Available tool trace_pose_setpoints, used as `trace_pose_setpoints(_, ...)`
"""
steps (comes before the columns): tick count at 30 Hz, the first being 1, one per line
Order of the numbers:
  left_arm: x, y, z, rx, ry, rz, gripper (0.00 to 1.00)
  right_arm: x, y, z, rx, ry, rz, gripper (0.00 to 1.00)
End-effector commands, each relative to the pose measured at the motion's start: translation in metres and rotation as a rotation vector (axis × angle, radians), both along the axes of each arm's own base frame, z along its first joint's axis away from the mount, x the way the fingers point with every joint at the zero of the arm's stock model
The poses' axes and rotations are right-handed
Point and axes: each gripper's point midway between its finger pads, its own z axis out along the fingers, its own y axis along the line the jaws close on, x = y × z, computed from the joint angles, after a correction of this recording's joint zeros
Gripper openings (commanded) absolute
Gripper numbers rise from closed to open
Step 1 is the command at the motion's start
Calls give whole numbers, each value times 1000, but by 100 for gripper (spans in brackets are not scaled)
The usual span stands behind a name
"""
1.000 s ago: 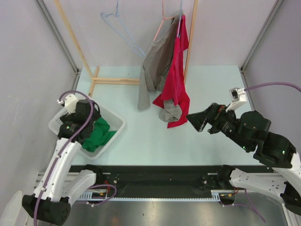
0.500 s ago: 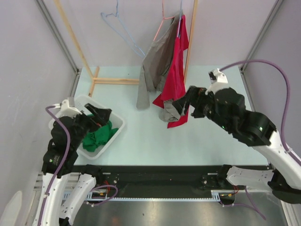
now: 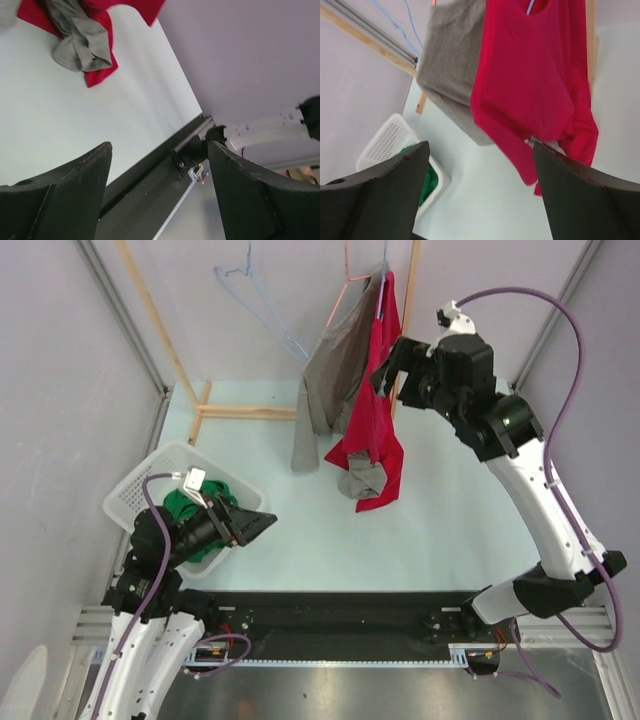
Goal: Remove the t-shirt from the hanger
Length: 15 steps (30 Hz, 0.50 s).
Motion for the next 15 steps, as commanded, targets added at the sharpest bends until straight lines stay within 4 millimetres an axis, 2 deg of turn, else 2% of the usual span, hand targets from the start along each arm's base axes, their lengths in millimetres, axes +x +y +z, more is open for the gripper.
trace_pose_setpoints(1,-23,-15,9,-59,-46,-125,82,26,11,41,95,-114,95,85)
trace_pose_setpoints(2,-28,-18,7,-59,-46,-147,81,39,17,38,100,-117,97,84)
trace_pose_setpoints(3,-28,-19,3,-59,-39,-153,82,40,21,45,113,-132,125,83)
trace_pose_setpoints(5,-32,-23,-1,-57,-35,-176,82,56,28,38,107,-128,116,83)
trace_pose_setpoints(8,-33,-28,-9,-50,-14,-205,82,67,35,41,105,-151,135,87)
trace_pose_setpoints(9,-34,-30,-9,-53,-18,-217,82,76,39,34,100,-138,131,88)
trace_pose_setpoints(11,-38,-36,-9,-50,-7,-253,82,85,40,30,92,-134,107,88)
trace_pose_setpoints(12,-40,-38,-6,-54,-16,-267,82,92,43,22,80,-119,106,88)
trace_pose_setpoints(15,-46,-45,-3,-48,-16,-299,82,106,38,20,62,-133,50,84)
